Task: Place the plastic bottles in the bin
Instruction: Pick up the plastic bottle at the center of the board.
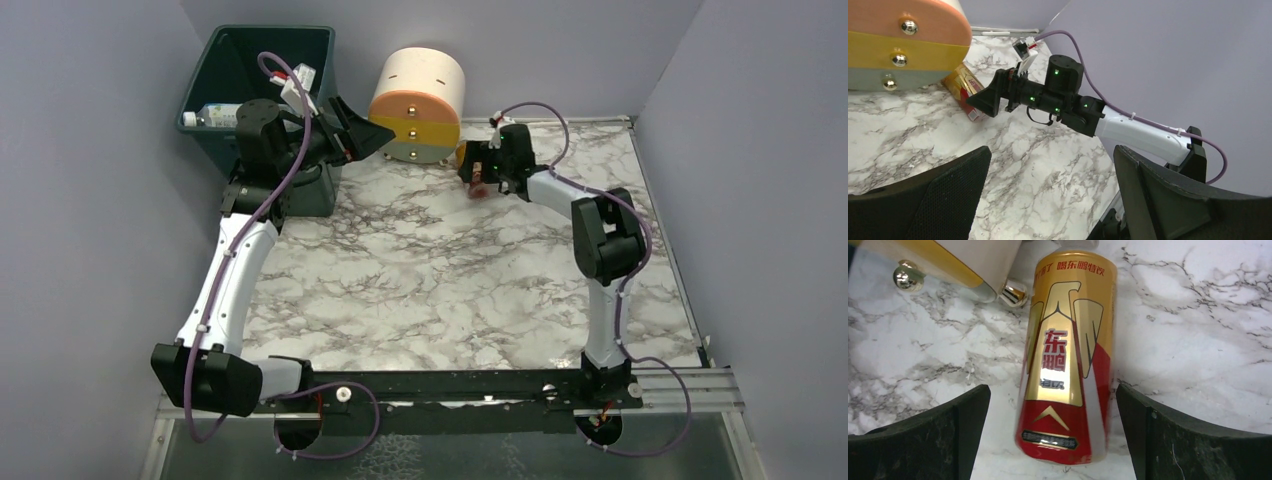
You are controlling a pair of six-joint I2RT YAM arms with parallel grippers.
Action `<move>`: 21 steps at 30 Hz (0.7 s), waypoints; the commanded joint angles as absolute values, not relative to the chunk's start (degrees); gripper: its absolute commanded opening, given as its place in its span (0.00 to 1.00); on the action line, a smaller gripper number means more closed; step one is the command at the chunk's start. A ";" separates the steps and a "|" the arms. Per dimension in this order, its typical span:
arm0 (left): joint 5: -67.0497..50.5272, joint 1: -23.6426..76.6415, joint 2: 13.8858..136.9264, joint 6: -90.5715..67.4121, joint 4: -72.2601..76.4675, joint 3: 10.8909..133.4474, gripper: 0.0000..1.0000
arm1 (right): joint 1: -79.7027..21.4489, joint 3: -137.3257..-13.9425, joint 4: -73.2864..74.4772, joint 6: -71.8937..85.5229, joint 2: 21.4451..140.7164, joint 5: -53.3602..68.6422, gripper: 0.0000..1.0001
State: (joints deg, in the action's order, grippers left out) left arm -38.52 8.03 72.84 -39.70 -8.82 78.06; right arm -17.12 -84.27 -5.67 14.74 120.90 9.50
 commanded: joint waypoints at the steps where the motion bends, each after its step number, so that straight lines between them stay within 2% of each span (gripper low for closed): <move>1: -35.52 9.01 70.73 -36.56 -11.27 77.80 0.99 | -19.62 -90.16 1.00 8.62 125.12 -3.63 0.99; 5: -35.29 9.47 70.75 -36.13 -11.81 78.08 0.99 | -20.73 -93.01 4.13 6.73 127.42 -8.16 0.99; 12: -34.85 10.08 70.19 -36.04 -12.10 77.78 0.99 | -20.87 -94.56 5.61 6.09 129.06 -8.68 0.99; 15: -34.81 10.27 70.14 -36.04 -12.04 76.21 0.99 | -20.94 -94.08 5.47 6.34 128.93 -8.25 0.93; 21: -34.85 10.70 70.55 -36.04 -12.03 75.75 0.99 | -20.92 -89.45 1.25 6.85 124.67 -7.84 0.77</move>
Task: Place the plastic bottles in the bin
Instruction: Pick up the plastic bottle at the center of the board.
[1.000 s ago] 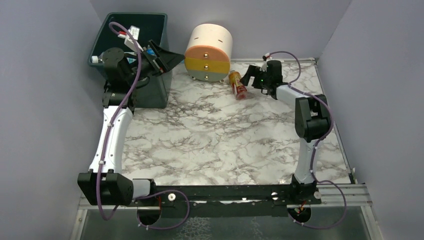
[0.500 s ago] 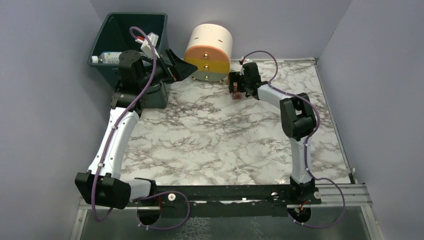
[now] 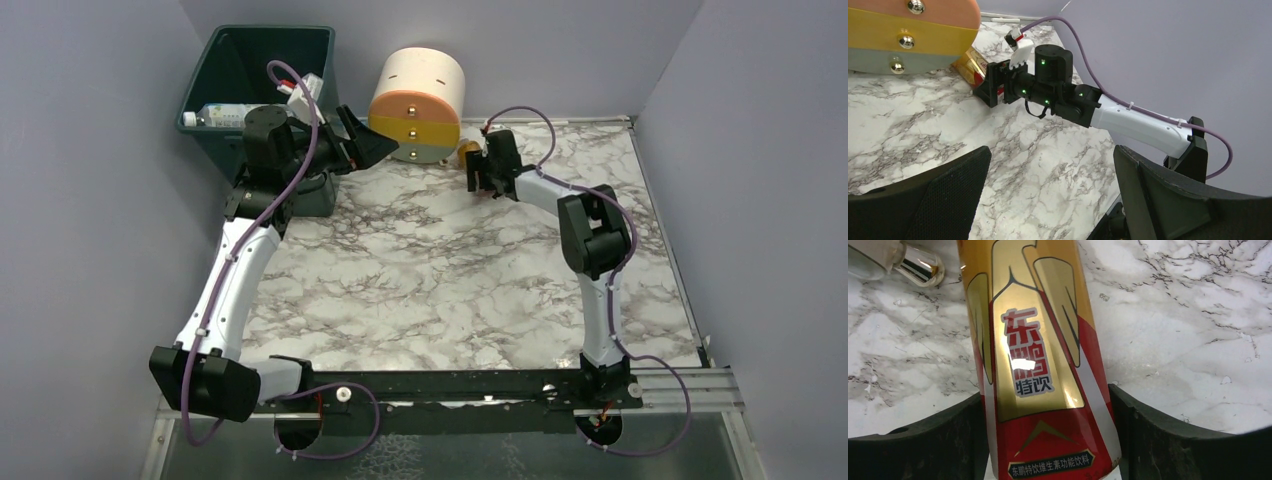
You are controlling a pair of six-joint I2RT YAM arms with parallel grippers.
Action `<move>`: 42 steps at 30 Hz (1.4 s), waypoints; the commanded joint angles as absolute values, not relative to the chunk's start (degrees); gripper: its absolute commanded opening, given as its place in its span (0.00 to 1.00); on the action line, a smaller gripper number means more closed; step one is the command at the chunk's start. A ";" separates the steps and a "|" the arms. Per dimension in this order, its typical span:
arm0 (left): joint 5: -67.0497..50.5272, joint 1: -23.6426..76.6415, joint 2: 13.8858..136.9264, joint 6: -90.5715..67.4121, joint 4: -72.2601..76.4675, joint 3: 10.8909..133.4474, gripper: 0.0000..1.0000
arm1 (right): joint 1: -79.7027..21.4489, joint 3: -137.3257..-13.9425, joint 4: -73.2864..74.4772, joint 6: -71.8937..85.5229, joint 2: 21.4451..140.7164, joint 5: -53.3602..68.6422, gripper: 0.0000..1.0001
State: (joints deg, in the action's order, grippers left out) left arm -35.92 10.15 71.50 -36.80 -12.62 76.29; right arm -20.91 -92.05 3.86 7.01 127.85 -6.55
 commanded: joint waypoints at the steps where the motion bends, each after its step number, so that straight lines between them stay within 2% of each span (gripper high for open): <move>1: -34.81 10.91 70.62 -36.04 -11.85 75.62 0.99 | -20.99 -89.05 1.12 6.91 124.07 -7.83 0.73; 5: -34.68 11.70 70.83 -36.12 -11.61 75.30 0.99 | -20.94 -86.54 0.52 7.29 120.35 -7.52 0.62; 17: -33.94 13.05 71.56 -36.69 -9.90 74.33 0.99 | -20.93 -64.88 -2.37 11.86 94.50 -5.32 0.62; 26: -34.91 13.46 72.86 -42.39 -2.89 71.37 0.99 | -20.98 -58.22 0.63 13.72 76.53 1.47 0.61; 33: -38.64 16.69 78.76 -54.43 14.82 64.27 0.99 | -23.58 -56.24 1.08 18.09 70.34 7.12 0.60; 42: -33.34 21.75 83.19 -55.60 17.39 65.68 0.99 | -30.23 -57.28 -0.12 21.60 70.17 8.36 0.61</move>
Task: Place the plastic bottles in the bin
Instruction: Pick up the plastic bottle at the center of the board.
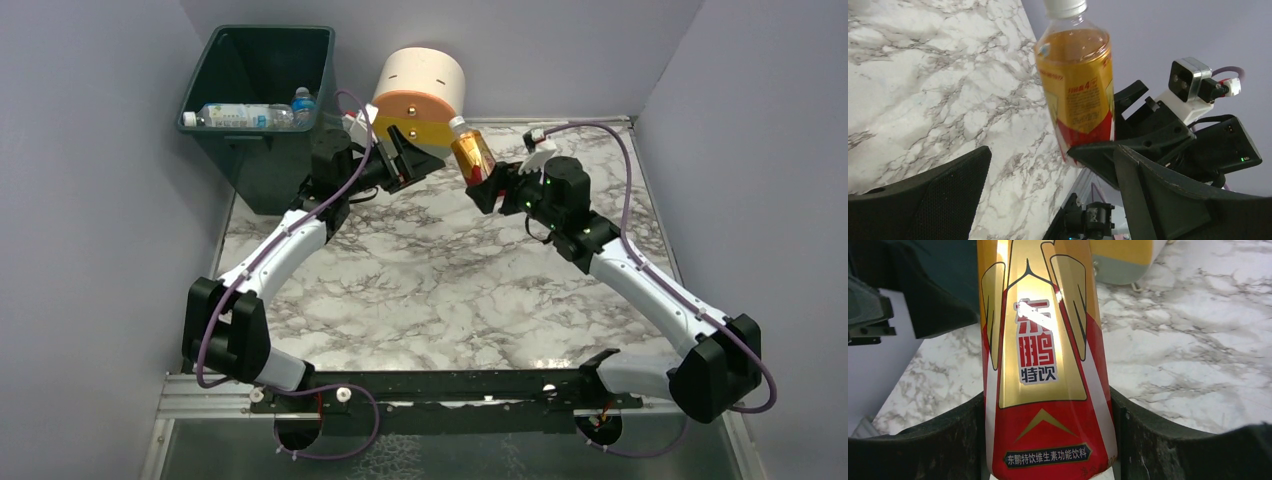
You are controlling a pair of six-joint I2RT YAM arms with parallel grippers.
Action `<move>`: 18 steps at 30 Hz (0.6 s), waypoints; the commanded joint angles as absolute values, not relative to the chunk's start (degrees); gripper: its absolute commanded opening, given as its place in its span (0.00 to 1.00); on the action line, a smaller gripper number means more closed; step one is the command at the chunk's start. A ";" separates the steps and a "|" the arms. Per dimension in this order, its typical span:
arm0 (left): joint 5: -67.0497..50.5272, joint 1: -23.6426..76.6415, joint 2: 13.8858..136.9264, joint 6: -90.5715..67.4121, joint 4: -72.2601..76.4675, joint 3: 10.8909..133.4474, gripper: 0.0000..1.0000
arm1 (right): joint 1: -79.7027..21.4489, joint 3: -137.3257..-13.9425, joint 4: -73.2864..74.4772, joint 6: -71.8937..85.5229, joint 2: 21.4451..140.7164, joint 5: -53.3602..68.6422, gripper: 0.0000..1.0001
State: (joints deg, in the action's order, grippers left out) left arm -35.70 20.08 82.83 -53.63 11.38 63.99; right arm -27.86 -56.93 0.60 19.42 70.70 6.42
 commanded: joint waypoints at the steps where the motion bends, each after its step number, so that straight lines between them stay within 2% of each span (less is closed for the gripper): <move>1: -32.91 22.14 83.35 -55.68 17.64 65.77 0.99 | -30.76 -57.57 -0.09 21.77 70.56 8.35 0.61; 18: -29.71 24.66 84.60 -55.19 18.02 65.84 0.99 | -40.86 -59.19 -1.92 22.62 73.50 3.97 0.61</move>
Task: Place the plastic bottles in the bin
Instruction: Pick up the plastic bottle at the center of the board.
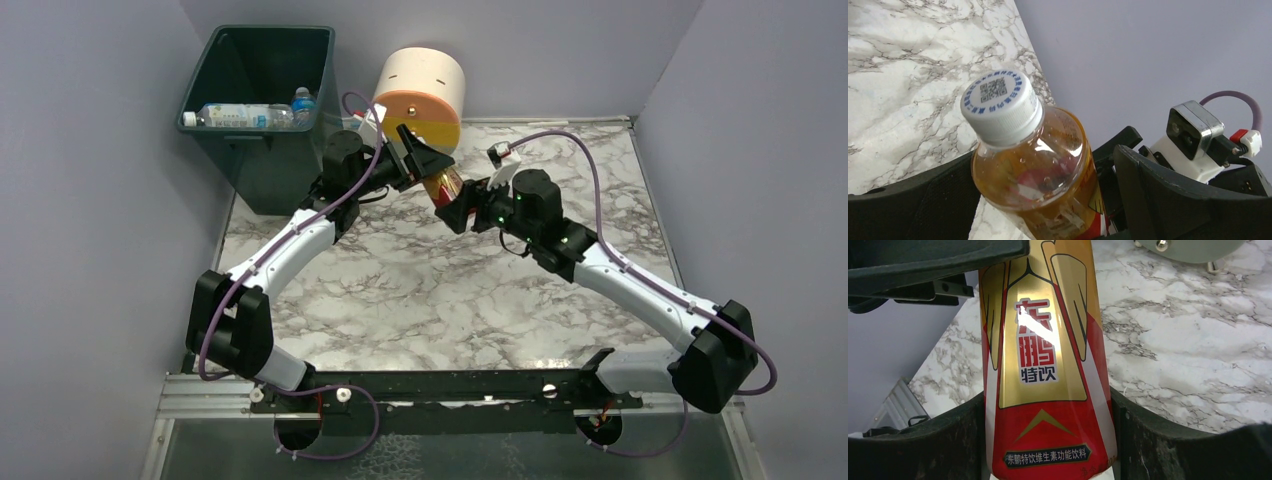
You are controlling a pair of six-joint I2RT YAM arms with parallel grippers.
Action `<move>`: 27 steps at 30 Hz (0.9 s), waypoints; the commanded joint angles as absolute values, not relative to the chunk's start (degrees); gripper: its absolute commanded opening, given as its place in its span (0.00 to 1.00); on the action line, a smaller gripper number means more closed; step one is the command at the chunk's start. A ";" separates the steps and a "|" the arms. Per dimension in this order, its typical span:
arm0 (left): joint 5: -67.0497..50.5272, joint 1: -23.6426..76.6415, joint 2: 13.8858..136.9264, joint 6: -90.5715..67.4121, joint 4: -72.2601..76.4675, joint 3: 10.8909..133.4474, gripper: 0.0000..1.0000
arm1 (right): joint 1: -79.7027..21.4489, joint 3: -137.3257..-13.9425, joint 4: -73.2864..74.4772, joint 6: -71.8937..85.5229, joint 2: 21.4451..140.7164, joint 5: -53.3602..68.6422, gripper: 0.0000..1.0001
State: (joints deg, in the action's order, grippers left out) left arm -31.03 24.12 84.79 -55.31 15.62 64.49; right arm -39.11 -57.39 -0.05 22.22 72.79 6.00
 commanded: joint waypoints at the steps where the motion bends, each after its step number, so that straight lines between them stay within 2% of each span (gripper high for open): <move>1: -29.75 24.69 84.56 -55.13 18.02 65.78 0.99 | -41.13 -59.16 -2.12 22.66 73.60 3.69 0.61; 6: -29.54 24.80 84.51 -55.12 18.15 65.18 0.95 | -41.73 -59.41 -2.36 22.53 74.40 3.30 0.61; 12: -30.39 24.96 84.98 -54.91 18.29 65.47 0.66 | -41.92 -59.38 -2.71 22.67 75.31 2.82 0.62; 15: -30.33 24.97 85.07 -54.82 18.22 65.49 0.57 | -42.00 -59.54 -2.72 22.68 75.34 2.86 0.62; 17: -30.34 25.00 85.16 -54.84 18.07 65.69 0.56 | -42.01 -59.71 -2.54 22.68 75.28 2.97 0.64; 22: -29.79 24.97 85.71 -53.49 16.30 67.64 0.56 | -42.03 -60.75 -0.04 22.23 74.21 2.63 0.83; 23: -29.60 24.89 85.89 -52.91 15.51 68.54 0.56 | -41.99 -60.81 0.64 22.09 73.66 2.23 0.88; 24: -29.56 24.81 86.14 -52.32 14.69 69.55 0.56 | -42.00 -60.82 1.46 21.88 72.99 1.82 0.97; 27: -29.32 24.10 86.74 -50.89 12.34 72.53 0.56 | -42.06 -60.46 3.71 21.49 70.68 -0.12 0.99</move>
State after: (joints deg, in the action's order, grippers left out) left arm -29.06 24.51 86.30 -53.82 13.76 67.44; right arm -41.60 -58.98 0.30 22.35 74.02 3.40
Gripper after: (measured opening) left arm 0.693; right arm 0.989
